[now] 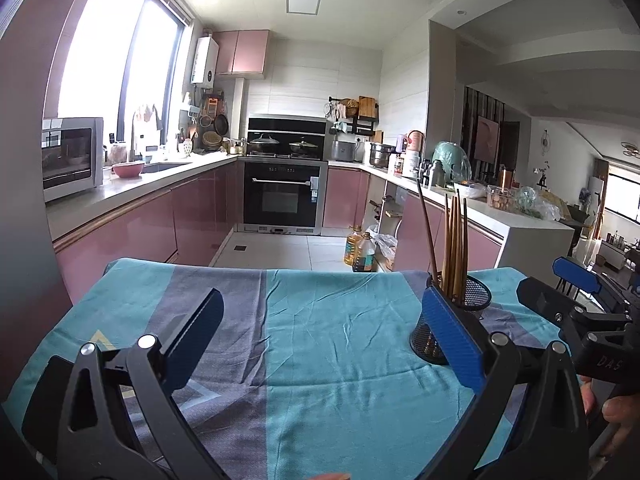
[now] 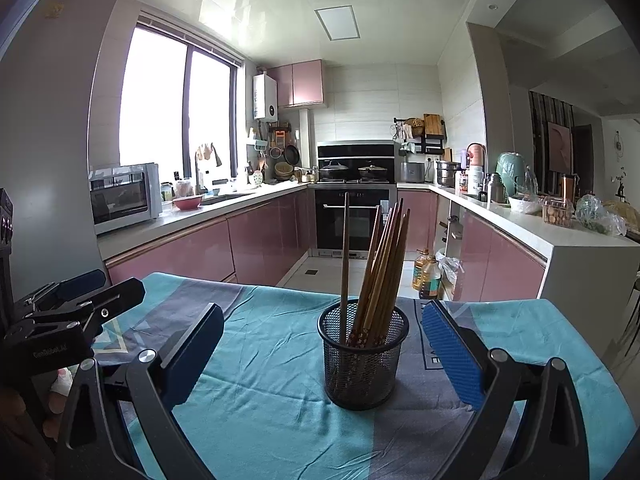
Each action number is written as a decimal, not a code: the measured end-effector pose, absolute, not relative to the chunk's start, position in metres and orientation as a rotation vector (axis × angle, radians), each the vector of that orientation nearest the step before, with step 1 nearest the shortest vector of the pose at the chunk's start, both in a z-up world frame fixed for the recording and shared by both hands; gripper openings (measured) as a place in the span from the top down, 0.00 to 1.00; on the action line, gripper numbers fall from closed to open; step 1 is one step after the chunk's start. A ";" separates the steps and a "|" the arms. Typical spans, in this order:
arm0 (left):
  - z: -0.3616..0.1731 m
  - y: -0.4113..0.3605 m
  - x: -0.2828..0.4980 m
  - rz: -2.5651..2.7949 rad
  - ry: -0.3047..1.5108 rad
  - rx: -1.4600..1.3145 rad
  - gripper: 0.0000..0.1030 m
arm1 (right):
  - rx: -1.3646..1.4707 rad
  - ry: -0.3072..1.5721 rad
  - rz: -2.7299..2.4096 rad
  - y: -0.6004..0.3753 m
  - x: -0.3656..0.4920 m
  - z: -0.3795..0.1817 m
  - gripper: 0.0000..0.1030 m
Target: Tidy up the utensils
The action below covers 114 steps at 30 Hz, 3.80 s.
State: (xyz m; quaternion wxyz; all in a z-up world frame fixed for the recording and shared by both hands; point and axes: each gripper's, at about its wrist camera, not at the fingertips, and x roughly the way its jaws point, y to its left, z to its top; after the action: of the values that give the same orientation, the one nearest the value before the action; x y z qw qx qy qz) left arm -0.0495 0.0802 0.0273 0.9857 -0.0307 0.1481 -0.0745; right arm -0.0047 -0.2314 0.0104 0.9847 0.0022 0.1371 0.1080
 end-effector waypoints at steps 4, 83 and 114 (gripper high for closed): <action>0.029 0.080 -0.053 -0.153 0.293 -0.058 0.05 | 0.005 0.272 0.218 -0.230 -0.005 0.009 0.06; 0.029 0.076 -0.055 -0.109 0.270 -0.041 0.05 | 0.027 0.259 0.206 -0.228 -0.006 0.006 0.06; 0.029 0.075 -0.055 -0.108 0.269 -0.039 0.05 | 0.033 0.255 0.202 -0.227 -0.007 0.007 0.06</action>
State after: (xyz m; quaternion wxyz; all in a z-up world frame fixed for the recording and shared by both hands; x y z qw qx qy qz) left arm -0.0550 0.0752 0.0294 0.9893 -0.0195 0.1343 -0.0536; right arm -0.0065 -0.2266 0.0067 0.9867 0.0164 0.1268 0.1005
